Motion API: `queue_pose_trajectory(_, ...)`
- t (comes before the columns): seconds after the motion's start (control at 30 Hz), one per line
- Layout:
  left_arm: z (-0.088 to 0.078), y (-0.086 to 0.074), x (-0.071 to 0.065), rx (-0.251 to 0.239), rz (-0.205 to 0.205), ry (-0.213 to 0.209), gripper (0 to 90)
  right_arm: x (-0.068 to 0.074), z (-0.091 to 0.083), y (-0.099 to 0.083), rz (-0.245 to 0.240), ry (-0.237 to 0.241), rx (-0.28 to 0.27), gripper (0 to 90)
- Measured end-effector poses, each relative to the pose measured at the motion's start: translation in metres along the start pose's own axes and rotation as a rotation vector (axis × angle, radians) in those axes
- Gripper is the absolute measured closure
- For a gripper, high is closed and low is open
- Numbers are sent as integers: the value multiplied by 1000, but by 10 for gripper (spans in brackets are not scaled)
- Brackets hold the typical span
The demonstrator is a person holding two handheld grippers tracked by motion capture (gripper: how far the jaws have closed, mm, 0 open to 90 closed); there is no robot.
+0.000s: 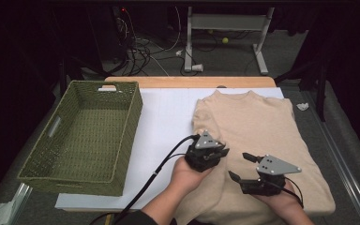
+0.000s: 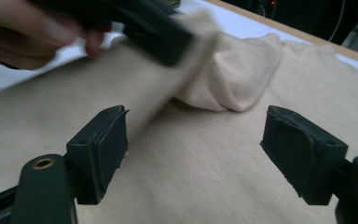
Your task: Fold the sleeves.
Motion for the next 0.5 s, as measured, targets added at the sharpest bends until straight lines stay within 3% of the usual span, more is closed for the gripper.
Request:
queue_pose_trajectory(0.13, 11, 5, -6, -19, -4, -25, 774, 5, 11, -10, 17, 12, 42, 189)
queue_pose_trajectory(0.2, 10, 6, -10, -31, 7, -23, 743, 9, 20, -16, 42, 42, 69, 211)
queue_pose_trajectory(0.23, 9, 6, -10, -34, 6, -19, 698, 11, 24, -18, 62, 56, 78, 254)
queue_pose_trajectory(0.27, 6, 7, -9, -38, 4, -9, 666, 12, 26, -19, 75, 68, 87, 353)
queue_pose_trajectory(0.33, -5, 6, -3, -34, 3, 39, 541, 15, 26, -18, 82, 98, 74, 757)
queue_pose_trajectory(0.37, -13, 5, 0, -35, 6, 62, 468, 14, 24, -16, 87, 96, 59, 833)
queue_pose_trajectory(0.43, -34, -5, 11, -24, 23, 113, 389, 11, 17, -12, 89, 85, 42, 851)
queue_pose_trajectory(0.5, -52, -22, 23, -15, 5, 162, 339, 6, 11, -10, 84, 63, 38, 851)
Point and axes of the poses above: each handheld gripper's, and its own axes: z roughly forward along the jaws, y roughly out of its top, x roughly to its left, the point moved 10 cm from there along z, roughly forward along the jaws, and after that the axes turned 6 degrees about z, right-handed, at the moved point
